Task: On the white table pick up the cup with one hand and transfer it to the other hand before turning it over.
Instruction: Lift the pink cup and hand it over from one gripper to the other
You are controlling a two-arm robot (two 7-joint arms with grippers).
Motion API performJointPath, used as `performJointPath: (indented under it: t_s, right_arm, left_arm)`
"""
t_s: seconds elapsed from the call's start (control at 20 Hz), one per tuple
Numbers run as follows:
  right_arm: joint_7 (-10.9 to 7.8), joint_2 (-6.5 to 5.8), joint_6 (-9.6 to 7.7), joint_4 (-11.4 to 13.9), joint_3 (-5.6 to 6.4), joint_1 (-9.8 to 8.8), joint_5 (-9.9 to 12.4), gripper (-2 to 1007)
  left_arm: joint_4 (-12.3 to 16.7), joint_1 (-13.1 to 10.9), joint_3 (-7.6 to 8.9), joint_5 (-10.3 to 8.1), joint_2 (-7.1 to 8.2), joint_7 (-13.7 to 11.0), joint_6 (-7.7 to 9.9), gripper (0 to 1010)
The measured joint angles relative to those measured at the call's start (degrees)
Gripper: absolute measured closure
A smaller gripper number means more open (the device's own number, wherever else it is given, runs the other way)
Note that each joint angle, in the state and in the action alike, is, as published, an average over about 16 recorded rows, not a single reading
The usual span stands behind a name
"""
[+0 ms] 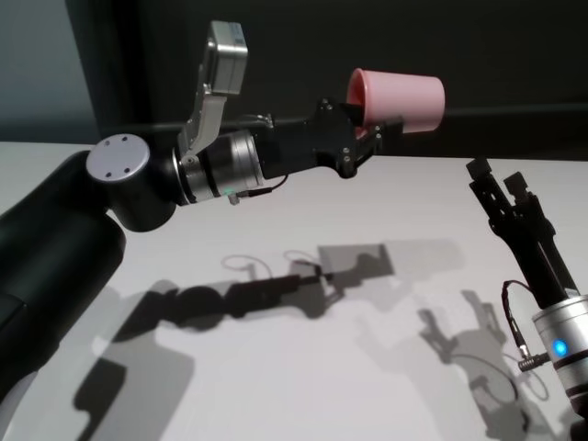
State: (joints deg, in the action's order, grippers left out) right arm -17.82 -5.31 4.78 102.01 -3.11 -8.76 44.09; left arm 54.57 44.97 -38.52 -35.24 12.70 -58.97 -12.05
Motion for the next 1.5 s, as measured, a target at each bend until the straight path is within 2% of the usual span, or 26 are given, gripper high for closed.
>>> performJointPath:
  t_s: [0.4, 0.8, 1.2, 1.5]
  right_arm:
    - [-8.06, -0.23, -4.19, -2.00, 1.31, 1.45, 13.99, 3]
    - [-13.35, -0.14, -8.66, -5.16, 1.89, 3.64, 24.44, 3]
    - [-16.72, 0.26, -12.29, -10.32, 1.76, 6.93, 31.73, 3]
    - [-18.77, 0.42, -14.17, -14.84, 0.81, 10.23, 35.10, 3]
  left_arm:
    - [0.00, 0.00, 0.00, 0.00, 0.00, 0.00, 0.00, 962]
    - [0.00, 0.00, 0.00, 0.00, 0.00, 0.00, 0.00, 962]
    - [0.00, 0.00, 0.00, 0.00, 0.00, 0.00, 0.00, 962]
    - [0.00, 0.00, 0.00, 0.00, 0.00, 0.00, 0.00, 962]
